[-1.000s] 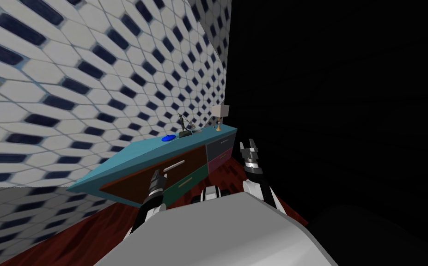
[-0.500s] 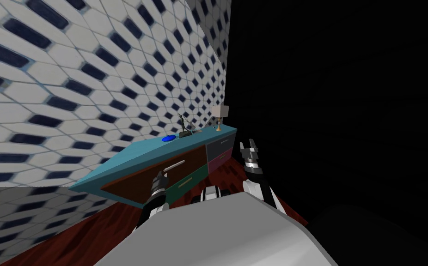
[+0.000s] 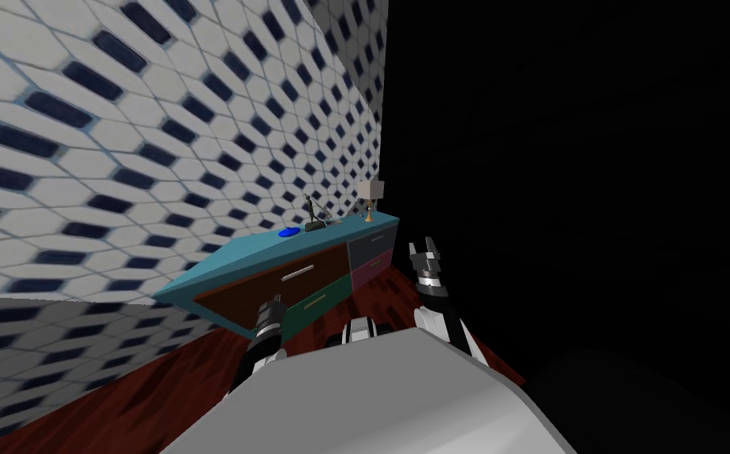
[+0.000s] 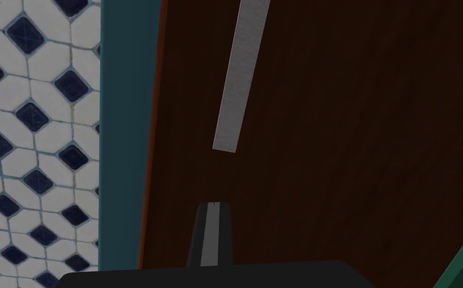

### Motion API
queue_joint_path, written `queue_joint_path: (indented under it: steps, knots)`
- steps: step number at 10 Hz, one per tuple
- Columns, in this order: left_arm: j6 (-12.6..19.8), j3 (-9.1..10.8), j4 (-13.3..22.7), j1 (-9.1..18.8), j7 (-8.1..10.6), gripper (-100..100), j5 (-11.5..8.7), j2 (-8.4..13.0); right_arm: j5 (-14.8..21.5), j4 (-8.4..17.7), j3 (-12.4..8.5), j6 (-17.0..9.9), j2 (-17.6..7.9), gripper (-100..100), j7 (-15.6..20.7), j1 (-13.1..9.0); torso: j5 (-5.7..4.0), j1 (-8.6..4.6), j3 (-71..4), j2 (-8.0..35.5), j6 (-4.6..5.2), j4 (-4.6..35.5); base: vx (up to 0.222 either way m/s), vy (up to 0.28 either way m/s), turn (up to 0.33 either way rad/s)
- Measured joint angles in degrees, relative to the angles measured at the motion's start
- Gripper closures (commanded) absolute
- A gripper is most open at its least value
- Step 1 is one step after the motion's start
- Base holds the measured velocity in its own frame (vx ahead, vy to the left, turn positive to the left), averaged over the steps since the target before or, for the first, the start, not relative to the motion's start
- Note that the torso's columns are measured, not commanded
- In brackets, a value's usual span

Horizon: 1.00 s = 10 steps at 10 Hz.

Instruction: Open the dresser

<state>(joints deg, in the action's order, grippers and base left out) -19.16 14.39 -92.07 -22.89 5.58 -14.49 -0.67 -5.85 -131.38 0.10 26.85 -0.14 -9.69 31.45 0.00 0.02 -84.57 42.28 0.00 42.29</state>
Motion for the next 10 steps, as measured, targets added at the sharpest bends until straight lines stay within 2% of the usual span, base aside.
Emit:
queue_joint_path:
  steps: [1,8,10]
  knots:
    - [0.03,-0.02,-0.06,-0.06,0.00,-100,0.00,-0.02,0.00,0.00,-0.01,0.00,-0.01,0,0.00,0.01,0.04,0.17,-0.19,-0.33,0.00,-0.09,-0.016,-0.009,-0.001]
    - [0.18,0.03,0.72,0.32,0.05,-100,-0.01,8.33,0.00,0.00,-0.02,0.01,-0.02,0,0.00,0.03,-0.01,-0.03,-0.01,0.00,0.00,0.00,0.037,0.017,-0.001]
    - [0.57,0.23,1.31,0.83,0.06,-100,-0.07,9.36,0.00,-0.01,-0.02,0.01,-0.02,0,0.00,0.04,0.03,0.08,-0.14,-0.20,0.00,-0.07,0.134,0.067,-0.005]
